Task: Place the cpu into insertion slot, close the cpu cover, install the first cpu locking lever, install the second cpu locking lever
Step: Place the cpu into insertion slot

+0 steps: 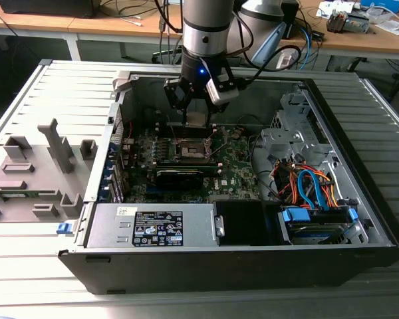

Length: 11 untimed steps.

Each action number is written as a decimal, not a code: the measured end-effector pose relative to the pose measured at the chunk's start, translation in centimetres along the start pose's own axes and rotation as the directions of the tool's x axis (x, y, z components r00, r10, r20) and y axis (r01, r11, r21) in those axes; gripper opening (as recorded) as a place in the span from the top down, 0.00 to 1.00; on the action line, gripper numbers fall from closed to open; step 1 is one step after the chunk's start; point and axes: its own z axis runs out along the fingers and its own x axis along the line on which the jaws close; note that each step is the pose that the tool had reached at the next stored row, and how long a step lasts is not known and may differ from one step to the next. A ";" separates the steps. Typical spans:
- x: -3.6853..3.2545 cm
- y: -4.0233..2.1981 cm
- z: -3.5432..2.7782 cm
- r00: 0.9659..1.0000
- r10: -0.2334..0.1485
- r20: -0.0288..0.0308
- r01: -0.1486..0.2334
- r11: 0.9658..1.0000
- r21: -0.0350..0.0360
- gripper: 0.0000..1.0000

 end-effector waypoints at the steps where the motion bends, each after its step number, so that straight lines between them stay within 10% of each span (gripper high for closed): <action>1: 0.00 0.00 0.01 1.000 0.005 0.000 -0.005 1.000 0.000 0.45; 11: 0.00 0.00 0.03 0.999 0.035 0.001 -0.035 0.999 -0.001 0.45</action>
